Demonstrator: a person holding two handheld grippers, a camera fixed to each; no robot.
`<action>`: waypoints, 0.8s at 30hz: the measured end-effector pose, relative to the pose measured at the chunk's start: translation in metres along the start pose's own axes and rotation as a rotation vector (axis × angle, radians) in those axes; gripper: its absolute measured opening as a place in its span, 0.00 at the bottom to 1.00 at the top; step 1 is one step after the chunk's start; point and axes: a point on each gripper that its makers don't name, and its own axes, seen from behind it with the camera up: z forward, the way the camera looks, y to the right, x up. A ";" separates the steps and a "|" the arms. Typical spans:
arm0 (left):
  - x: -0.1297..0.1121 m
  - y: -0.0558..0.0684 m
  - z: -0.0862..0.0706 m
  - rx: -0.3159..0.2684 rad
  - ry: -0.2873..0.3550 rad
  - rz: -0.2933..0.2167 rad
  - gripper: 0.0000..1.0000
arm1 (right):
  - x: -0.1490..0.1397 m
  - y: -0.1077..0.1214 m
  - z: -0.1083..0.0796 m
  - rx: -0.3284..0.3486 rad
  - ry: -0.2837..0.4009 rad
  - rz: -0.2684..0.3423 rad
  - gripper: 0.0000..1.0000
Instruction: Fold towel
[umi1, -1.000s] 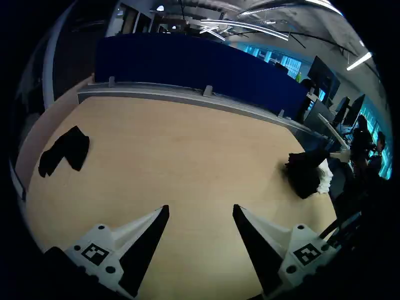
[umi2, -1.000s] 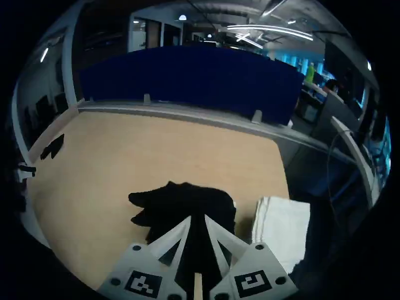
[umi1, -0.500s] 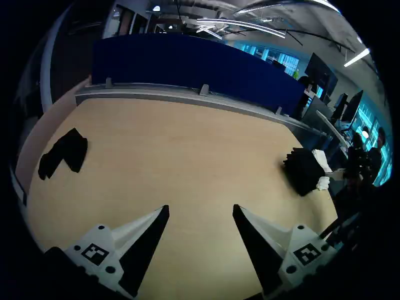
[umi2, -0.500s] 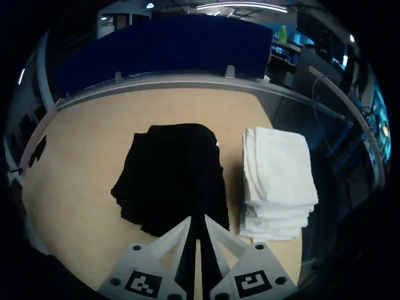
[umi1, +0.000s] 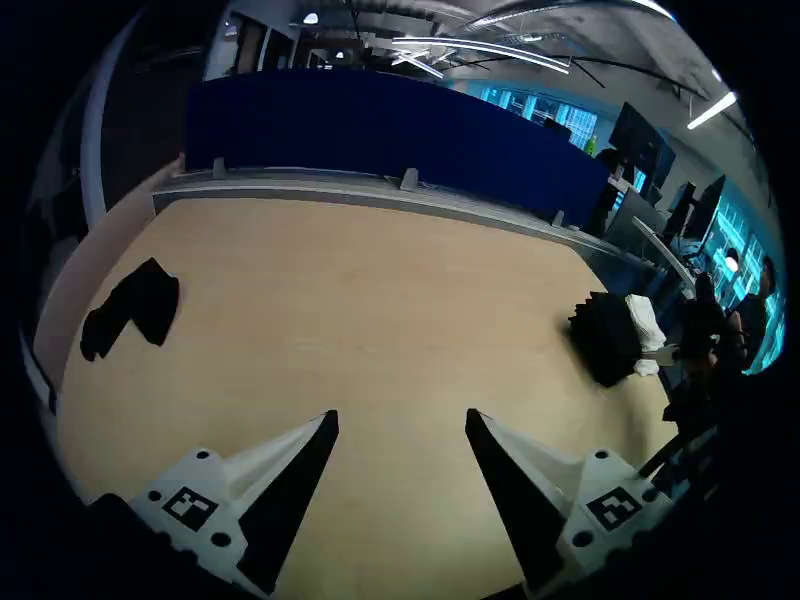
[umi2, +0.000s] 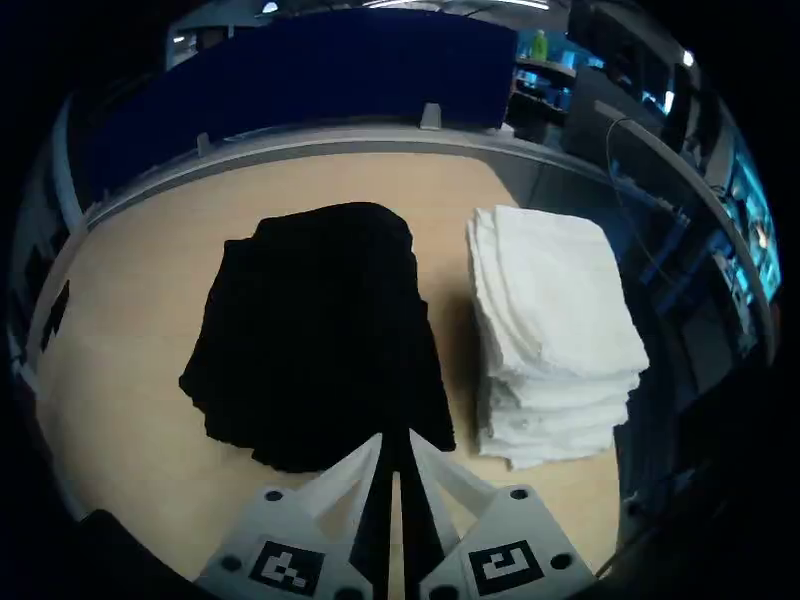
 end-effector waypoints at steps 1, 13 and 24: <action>0.000 0.000 0.000 -0.001 0.000 0.001 0.94 | 0.000 0.000 0.000 -0.002 0.000 0.001 0.04; 0.000 0.004 -0.001 -0.007 0.000 0.003 0.94 | 0.009 -0.002 -0.013 -0.023 0.066 0.009 0.20; 0.000 0.006 0.000 -0.015 -0.001 0.007 0.94 | 0.034 -0.005 -0.042 -0.053 0.185 0.022 0.72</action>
